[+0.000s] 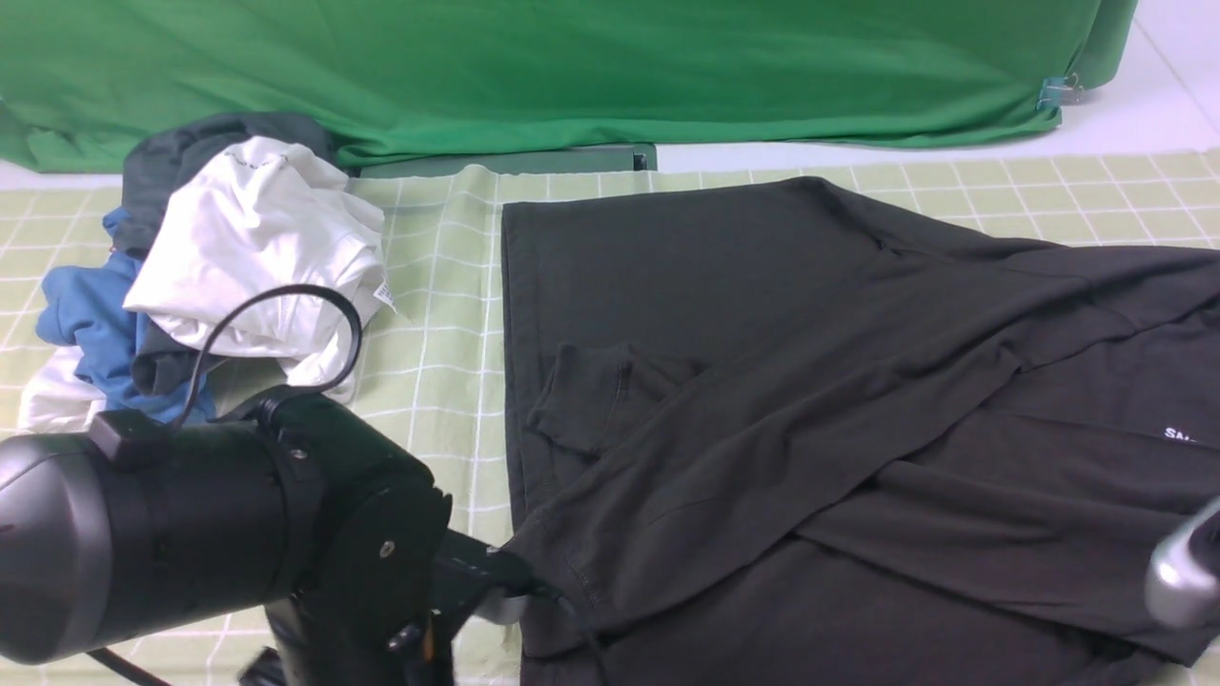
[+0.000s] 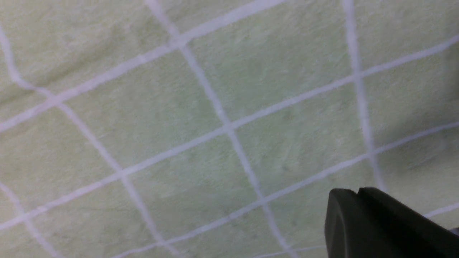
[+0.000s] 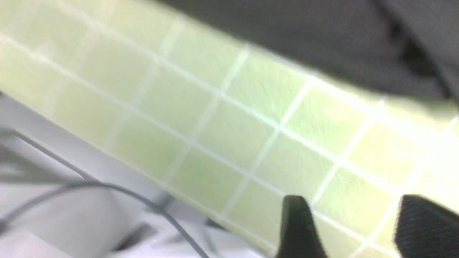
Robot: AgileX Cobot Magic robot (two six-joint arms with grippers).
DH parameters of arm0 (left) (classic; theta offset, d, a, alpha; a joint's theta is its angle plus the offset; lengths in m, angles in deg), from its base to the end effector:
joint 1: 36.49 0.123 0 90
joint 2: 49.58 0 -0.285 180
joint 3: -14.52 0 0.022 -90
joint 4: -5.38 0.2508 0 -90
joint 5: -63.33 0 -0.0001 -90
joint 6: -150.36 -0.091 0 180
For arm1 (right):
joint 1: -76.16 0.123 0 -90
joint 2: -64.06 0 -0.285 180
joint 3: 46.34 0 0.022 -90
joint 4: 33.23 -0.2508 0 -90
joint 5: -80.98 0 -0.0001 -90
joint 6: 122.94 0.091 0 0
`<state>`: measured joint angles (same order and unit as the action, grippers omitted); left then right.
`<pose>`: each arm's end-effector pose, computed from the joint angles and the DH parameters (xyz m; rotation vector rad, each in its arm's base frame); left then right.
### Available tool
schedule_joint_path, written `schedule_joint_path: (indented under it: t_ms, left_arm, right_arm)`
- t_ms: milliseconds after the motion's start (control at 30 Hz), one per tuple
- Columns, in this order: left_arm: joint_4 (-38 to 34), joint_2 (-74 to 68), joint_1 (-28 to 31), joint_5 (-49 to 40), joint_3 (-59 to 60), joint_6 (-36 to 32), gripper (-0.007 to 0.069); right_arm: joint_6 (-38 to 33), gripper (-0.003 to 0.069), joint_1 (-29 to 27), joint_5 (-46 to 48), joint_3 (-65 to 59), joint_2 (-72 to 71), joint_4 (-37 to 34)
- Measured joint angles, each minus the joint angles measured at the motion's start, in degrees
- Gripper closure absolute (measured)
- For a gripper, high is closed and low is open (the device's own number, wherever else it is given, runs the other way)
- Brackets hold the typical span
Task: Fold a long-sleeved shirt over a green coffee tablecloth.
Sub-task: 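Grasp the near edge of the shirt at its hem and shoulder corners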
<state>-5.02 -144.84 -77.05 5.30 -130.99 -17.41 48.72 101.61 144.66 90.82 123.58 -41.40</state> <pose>0.1591 -0.1546 0.1742 -0.5688 -2.8978 0.1061 0.1098 0.0651 0.2489 -0.7794 2.8046 0.2484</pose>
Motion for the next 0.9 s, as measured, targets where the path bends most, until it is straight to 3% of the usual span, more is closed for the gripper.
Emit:
schedule_joint_path:
  t_ms: [67,200,367,500,700,900]
  left_arm:
    - [-6.5,0.0,0.0,2.4,0.0,-1.2,0.0608]
    - [-14.0,0.0,0.0,5.5,0.0,-2.2,0.0605]
    - [-14.6,0.0,0.0,8.7,0.0,0.1,0.056]
    - [-12.6,0.0,0.0,13.0,0.0,5.4,0.0431]
    - [-13.9,-2.1,0.0,15.1,1.7,6.7,0.0263]
    - [-18.7,-4.0,0.0,18.6,3.5,6.6,0.02]
  right_arm:
    - [1.5,0.0222,0.5,-0.4,-0.7,0.0,1.6]
    - [2.7,0.0205,0.7,-3.0,-0.7,0.0,2.1]
    - [3.3,0.0204,0.8,-4.3,-0.8,0.0,2.2]
    - [3.4,0.0202,0.8,-6.5,-0.7,0.0,2.2]
    - [3.4,0.0202,0.8,-7.9,-0.7,0.0,2.2]
    - [3.4,0.0202,0.8,-9.7,-0.8,0.0,2.4]
